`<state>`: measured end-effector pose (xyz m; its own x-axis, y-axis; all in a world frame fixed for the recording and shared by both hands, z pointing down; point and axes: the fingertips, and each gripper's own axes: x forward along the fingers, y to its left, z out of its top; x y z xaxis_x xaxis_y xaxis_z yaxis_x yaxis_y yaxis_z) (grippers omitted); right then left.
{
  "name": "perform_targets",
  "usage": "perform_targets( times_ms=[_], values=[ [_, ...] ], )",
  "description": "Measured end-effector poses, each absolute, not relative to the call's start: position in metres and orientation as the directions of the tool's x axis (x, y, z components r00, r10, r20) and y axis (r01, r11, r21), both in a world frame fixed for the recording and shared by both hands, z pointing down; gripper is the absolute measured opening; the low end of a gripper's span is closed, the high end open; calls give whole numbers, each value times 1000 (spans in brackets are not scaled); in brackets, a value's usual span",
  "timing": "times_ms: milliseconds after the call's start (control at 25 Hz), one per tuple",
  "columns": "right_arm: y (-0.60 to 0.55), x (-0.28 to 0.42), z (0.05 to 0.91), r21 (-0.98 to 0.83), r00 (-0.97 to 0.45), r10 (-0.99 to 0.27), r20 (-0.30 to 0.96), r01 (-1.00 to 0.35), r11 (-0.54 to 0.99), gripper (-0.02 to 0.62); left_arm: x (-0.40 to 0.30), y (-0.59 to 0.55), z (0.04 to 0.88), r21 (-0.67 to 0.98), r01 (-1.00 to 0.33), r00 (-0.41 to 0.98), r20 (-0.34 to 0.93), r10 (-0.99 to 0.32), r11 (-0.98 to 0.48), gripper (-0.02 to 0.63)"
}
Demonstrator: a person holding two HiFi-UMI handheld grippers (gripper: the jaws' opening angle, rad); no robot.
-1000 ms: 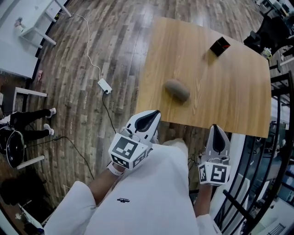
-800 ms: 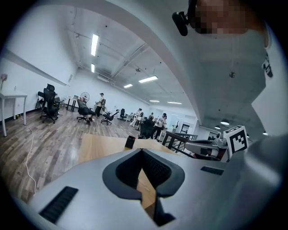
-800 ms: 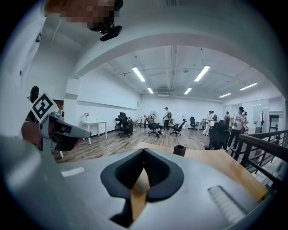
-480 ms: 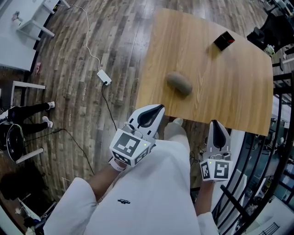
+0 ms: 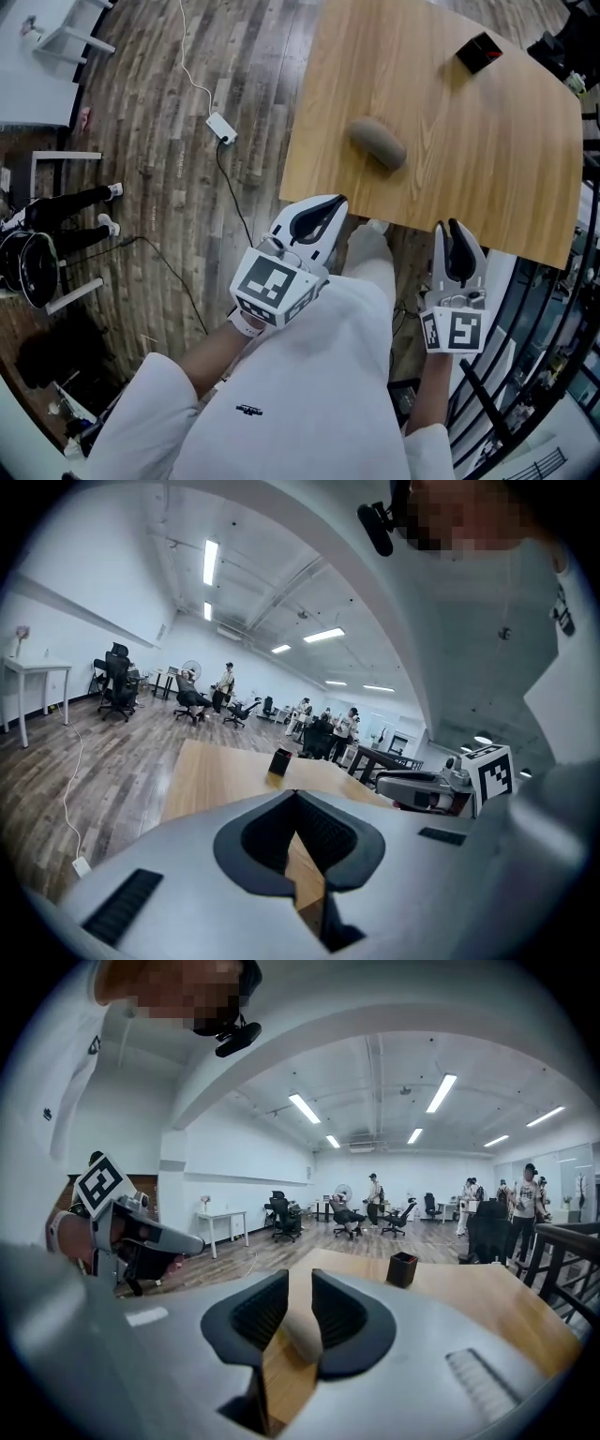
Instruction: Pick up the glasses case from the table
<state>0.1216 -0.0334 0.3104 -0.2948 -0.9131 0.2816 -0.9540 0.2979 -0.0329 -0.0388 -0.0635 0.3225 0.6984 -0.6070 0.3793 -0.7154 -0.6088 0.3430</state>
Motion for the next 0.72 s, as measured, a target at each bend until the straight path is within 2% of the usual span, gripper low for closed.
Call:
perform_targets(
  times_ms=[320, 720],
  values=[
    [-62, 132, 358, -41, -354, -880, 317, -932, 360, 165, -16, -87, 354, 323, -737, 674, 415, -611, -594, 6],
    [-92, 137, 428, -69, -445, -817, 368, -889, 453, 232, -1, -106, 409, 319, -768, 637, 473, -608, -556, 6]
  ],
)
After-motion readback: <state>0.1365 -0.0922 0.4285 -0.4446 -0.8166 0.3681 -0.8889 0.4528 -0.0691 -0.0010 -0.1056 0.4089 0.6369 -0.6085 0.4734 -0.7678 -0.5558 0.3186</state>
